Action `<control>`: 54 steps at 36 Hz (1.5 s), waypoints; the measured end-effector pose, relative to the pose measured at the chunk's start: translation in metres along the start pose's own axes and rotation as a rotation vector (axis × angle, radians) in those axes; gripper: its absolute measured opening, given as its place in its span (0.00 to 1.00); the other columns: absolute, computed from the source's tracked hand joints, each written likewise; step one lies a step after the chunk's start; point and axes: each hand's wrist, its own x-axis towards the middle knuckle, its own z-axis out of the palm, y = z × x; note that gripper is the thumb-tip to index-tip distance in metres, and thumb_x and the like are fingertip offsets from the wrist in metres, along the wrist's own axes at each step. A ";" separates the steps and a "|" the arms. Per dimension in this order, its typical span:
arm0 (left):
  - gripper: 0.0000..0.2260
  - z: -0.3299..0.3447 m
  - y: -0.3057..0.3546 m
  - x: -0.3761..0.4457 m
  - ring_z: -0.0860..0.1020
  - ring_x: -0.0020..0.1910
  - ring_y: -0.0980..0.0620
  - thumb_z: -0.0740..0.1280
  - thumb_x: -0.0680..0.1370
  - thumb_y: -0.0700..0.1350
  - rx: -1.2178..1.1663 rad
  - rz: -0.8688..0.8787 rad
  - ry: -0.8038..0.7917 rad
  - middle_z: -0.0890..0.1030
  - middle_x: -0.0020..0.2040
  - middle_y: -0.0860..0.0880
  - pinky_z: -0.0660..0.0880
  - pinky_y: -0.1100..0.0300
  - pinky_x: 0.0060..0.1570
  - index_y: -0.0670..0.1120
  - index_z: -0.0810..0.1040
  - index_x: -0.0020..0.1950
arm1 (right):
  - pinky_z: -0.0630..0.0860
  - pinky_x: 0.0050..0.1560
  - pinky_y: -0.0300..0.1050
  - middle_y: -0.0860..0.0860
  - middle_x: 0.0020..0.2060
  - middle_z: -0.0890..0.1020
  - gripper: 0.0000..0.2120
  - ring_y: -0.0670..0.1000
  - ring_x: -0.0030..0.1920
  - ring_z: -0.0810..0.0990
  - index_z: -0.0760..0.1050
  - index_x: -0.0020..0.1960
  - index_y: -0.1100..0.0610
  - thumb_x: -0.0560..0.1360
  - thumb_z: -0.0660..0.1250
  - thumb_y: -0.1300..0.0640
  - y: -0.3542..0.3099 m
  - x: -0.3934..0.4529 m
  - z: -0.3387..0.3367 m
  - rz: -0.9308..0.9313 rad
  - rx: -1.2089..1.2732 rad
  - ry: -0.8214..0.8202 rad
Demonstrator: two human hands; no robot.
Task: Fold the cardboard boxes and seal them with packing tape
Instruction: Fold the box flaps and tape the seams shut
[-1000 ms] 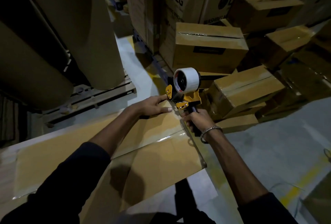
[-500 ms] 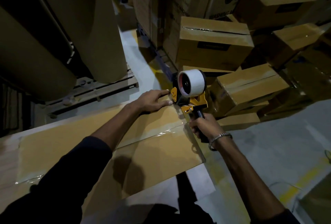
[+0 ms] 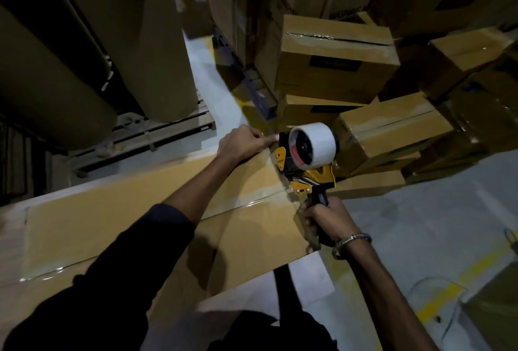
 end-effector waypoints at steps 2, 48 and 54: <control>0.35 0.005 -0.001 0.001 0.82 0.36 0.51 0.60 0.63 0.84 0.124 0.020 0.058 0.82 0.30 0.55 0.80 0.54 0.42 0.54 0.84 0.38 | 0.74 0.40 0.49 0.52 0.29 0.81 0.07 0.53 0.34 0.79 0.81 0.41 0.57 0.72 0.67 0.67 -0.001 0.001 0.000 0.006 0.009 0.001; 0.20 0.041 -0.014 -0.046 0.65 0.78 0.49 0.49 0.88 0.57 0.623 0.868 -0.032 0.76 0.69 0.53 0.51 0.44 0.81 0.54 0.78 0.67 | 0.66 0.30 0.43 0.56 0.28 0.80 0.02 0.52 0.27 0.73 0.79 0.44 0.63 0.75 0.71 0.64 0.061 -0.073 -0.043 0.028 0.000 0.021; 0.22 0.043 -0.011 -0.051 0.62 0.80 0.48 0.47 0.88 0.56 0.630 0.825 -0.037 0.75 0.74 0.50 0.52 0.40 0.81 0.52 0.78 0.69 | 0.64 0.26 0.40 0.57 0.28 0.78 0.02 0.53 0.26 0.71 0.79 0.44 0.66 0.75 0.69 0.68 0.080 -0.092 -0.037 0.075 0.058 0.050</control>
